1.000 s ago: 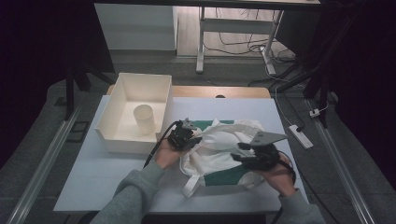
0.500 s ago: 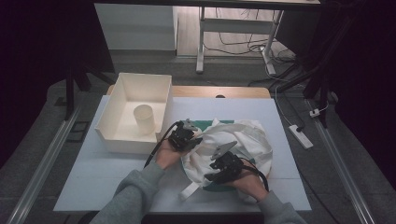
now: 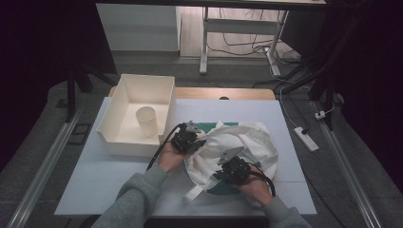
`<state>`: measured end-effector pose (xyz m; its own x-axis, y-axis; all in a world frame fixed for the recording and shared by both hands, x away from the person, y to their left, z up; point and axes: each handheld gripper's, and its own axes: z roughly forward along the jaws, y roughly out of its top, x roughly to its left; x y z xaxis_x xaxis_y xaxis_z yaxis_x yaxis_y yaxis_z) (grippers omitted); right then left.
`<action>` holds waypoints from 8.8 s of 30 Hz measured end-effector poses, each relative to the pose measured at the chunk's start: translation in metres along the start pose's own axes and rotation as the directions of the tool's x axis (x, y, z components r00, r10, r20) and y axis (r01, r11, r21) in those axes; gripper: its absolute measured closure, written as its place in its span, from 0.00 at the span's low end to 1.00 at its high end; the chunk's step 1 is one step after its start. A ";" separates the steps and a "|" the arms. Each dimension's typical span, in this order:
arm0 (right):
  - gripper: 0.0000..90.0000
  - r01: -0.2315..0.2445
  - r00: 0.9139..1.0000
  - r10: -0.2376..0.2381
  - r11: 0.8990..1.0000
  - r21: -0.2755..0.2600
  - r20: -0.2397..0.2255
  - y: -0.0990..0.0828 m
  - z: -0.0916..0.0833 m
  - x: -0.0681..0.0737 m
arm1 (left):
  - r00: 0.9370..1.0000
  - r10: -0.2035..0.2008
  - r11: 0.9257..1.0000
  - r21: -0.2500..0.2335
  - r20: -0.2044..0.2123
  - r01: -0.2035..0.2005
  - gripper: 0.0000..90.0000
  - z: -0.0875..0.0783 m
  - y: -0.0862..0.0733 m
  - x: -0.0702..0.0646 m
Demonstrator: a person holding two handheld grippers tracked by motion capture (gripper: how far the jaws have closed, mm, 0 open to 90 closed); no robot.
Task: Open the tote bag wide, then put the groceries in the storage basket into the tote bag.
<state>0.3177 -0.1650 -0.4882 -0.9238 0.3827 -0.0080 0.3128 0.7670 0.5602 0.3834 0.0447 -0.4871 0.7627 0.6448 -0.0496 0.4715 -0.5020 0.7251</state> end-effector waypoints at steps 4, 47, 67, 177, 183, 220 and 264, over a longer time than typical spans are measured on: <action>0.99 0.016 1.000 -0.015 1.000 -0.012 0.013 -0.002 -0.009 0.004 | 1.000 0.001 1.000 -0.015 -0.003 -0.001 0.94 -0.002 0.001 -0.001; 0.63 -0.057 0.954 0.059 0.998 -0.015 0.294 -0.014 -0.024 -0.058 | 1.000 0.012 1.000 0.013 0.022 -0.012 0.93 -0.001 0.000 -0.006; 1.00 -0.020 1.000 0.021 1.000 -0.023 0.017 -0.002 -0.016 -0.051 | 0.999 0.018 1.000 0.011 0.028 -0.018 0.93 -0.001 0.000 -0.006; 0.54 -0.097 0.952 0.201 0.913 -0.396 0.231 -0.060 -0.090 -0.052 | 0.997 0.038 0.984 -0.176 0.066 -0.026 0.38 -0.140 -0.008 0.005; 0.54 -0.089 0.951 0.194 0.917 -0.388 0.240 -0.059 -0.090 -0.051 | 1.000 -0.013 0.983 -0.184 0.023 0.017 0.36 -0.149 -0.012 0.022; 0.53 -0.083 0.955 0.175 0.932 -0.353 0.238 -0.057 -0.078 -0.050 | 0.927 -0.254 0.967 -0.058 -0.277 0.247 0.10 -0.123 -0.031 0.141; 0.53 -0.060 0.947 0.166 0.933 -0.355 0.274 -0.058 -0.077 -0.048 | 0.933 -0.268 0.956 0.054 -0.241 0.289 0.22 -0.088 -0.033 0.164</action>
<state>0.3271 -0.2680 -0.4562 -0.7630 0.6307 -0.1416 0.2694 0.5094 0.8173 0.4536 0.2176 -0.4589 0.4782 0.8750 -0.0752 0.6947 -0.3245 0.6419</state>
